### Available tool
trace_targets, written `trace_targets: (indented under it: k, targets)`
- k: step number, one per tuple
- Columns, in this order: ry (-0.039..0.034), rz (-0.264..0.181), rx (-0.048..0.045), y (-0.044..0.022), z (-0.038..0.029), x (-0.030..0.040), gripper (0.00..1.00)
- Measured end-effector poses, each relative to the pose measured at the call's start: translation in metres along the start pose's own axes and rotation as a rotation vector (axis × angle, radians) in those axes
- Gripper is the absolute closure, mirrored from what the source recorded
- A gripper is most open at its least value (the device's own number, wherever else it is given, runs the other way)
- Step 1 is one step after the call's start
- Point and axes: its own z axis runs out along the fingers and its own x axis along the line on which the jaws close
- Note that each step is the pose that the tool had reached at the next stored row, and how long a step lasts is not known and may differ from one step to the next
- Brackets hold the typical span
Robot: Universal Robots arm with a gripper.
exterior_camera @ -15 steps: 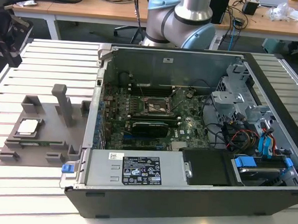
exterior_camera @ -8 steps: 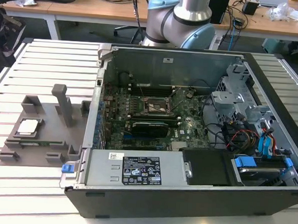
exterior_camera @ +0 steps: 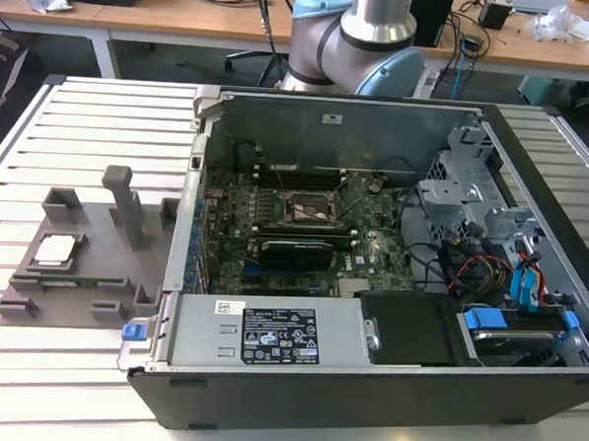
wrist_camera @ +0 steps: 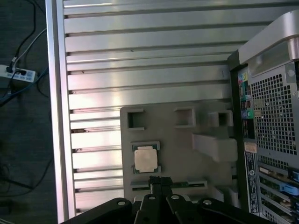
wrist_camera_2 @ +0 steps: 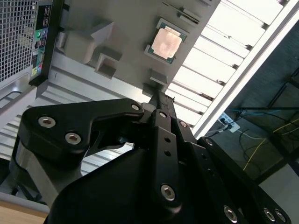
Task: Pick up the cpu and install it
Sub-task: 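Reach for the cpu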
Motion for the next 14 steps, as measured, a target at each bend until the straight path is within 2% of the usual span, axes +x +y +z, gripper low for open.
trace_targets:
  k: [4,14]
  targets:
    - [0.0,0.0,0.0,-0.0007,-0.0003,0.0096,0.89]
    - [0.0,0.0,0.0,-0.0019,-0.0007,0.0257,0.89]
